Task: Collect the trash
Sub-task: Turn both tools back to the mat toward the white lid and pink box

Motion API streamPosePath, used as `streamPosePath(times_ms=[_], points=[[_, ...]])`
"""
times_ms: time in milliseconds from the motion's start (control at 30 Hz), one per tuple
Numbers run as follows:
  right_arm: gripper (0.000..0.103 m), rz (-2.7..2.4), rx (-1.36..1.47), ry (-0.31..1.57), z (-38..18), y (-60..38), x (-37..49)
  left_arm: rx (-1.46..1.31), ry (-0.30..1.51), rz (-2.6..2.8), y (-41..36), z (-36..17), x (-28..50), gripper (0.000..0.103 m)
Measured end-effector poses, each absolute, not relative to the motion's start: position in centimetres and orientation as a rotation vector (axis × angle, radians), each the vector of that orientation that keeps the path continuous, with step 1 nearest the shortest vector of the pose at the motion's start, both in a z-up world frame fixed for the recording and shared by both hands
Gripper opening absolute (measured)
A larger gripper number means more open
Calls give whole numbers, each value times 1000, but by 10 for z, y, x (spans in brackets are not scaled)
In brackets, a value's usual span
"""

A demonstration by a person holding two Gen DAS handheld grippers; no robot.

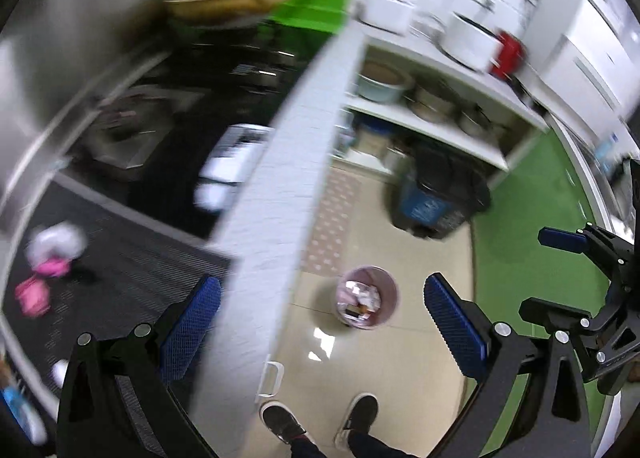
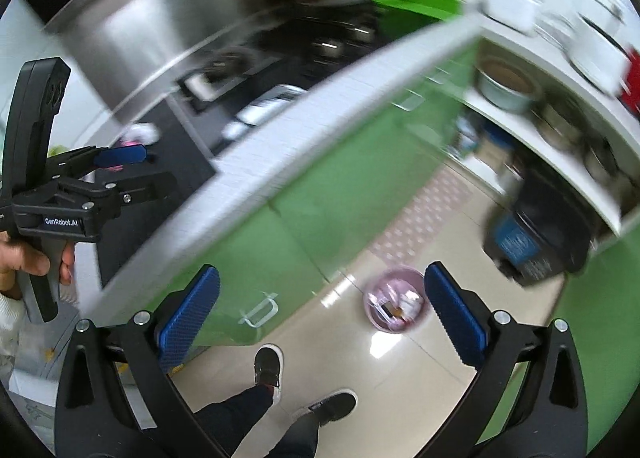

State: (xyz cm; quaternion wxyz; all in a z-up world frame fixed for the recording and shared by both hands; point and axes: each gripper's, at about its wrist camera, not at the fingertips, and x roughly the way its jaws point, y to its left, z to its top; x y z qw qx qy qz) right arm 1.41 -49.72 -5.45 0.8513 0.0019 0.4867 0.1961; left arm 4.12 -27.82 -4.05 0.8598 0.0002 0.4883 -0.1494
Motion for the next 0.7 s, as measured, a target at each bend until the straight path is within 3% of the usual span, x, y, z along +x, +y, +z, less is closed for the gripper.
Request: streamPosePath(times_ms=[333, 700], points=[[100, 628, -105, 972, -19, -352, 42, -104, 984, -57, -114, -15, 16, 98], [100, 734, -177, 1004, -37, -234, 65, -150, 1107, 54, -20, -80, 16, 98]])
